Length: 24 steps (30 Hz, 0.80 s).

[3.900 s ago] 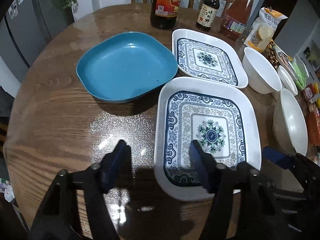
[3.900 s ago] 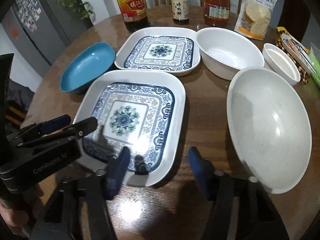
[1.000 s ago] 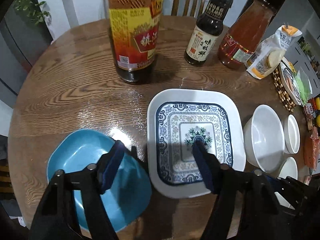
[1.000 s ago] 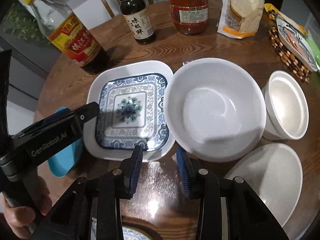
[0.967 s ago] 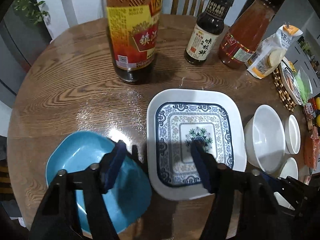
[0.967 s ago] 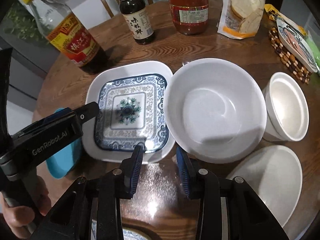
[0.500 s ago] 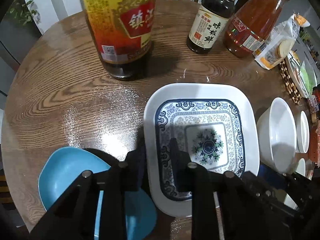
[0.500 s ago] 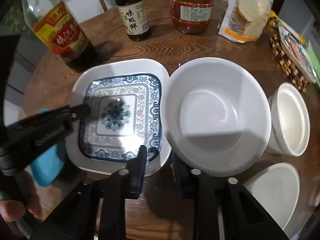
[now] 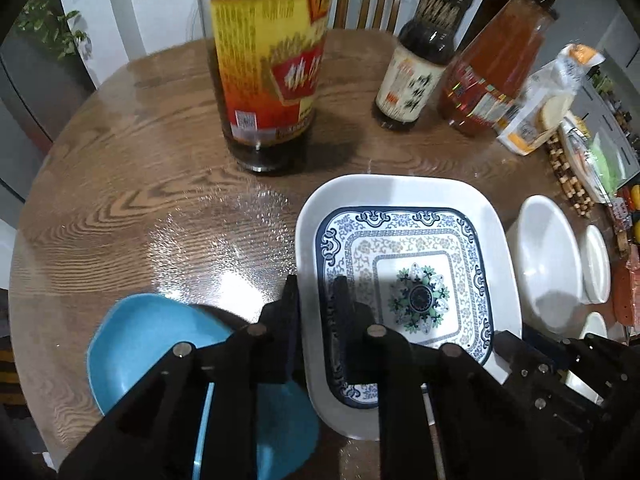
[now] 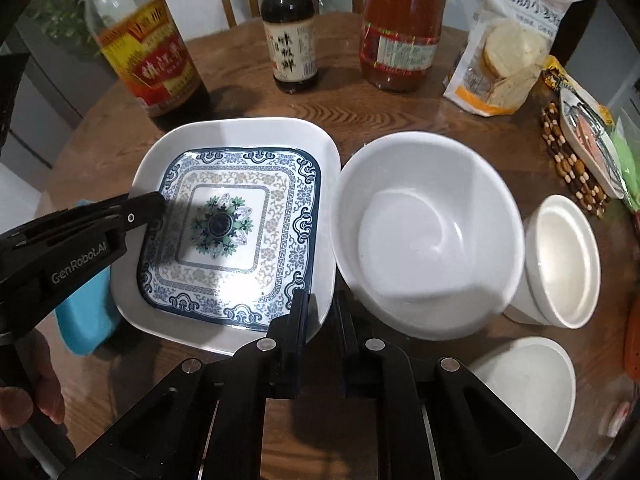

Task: Organize plates and bowls
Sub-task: 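Lower the held plate onto the smaller patterned plate with the right gripper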

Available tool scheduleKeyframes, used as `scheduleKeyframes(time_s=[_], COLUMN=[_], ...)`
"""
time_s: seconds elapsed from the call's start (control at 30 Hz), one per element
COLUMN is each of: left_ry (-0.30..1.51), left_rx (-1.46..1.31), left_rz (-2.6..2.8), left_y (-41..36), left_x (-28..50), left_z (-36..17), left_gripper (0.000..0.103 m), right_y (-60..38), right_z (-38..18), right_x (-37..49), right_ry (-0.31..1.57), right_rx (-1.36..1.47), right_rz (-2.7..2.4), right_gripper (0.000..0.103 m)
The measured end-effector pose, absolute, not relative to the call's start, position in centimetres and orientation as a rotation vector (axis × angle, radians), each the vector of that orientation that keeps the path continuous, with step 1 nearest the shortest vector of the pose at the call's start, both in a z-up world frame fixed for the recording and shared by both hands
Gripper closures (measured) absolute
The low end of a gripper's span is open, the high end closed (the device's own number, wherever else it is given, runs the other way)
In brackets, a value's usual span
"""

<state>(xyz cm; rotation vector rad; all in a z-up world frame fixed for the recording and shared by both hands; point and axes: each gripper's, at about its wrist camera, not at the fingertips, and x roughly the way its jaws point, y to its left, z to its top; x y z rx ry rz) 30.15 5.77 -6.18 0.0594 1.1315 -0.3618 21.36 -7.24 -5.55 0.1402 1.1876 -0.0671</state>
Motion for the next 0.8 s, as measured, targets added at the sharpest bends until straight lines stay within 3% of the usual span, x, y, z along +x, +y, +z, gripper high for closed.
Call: scheduleKeyframes(time_s=[0.47,0.8], left_ry=[0.995,0.942], left_rx=[0.037,0.018], left_rz=[-0.318,-0.262], left_y=[8.4,10.3], left_x=[24.1,16.5], left_z=[-0.6,-0.2], left_gripper=[0.088,0.088], right_y=[-6.7,-5.9], right_z=[-1.7,-2.3], right_x=[16.4,10.3], right_ry=[1.067,1.079], right_rx=[0.181,0.171], right_rz=[0.071,0.187], right_gripper=[0.089,0.089])
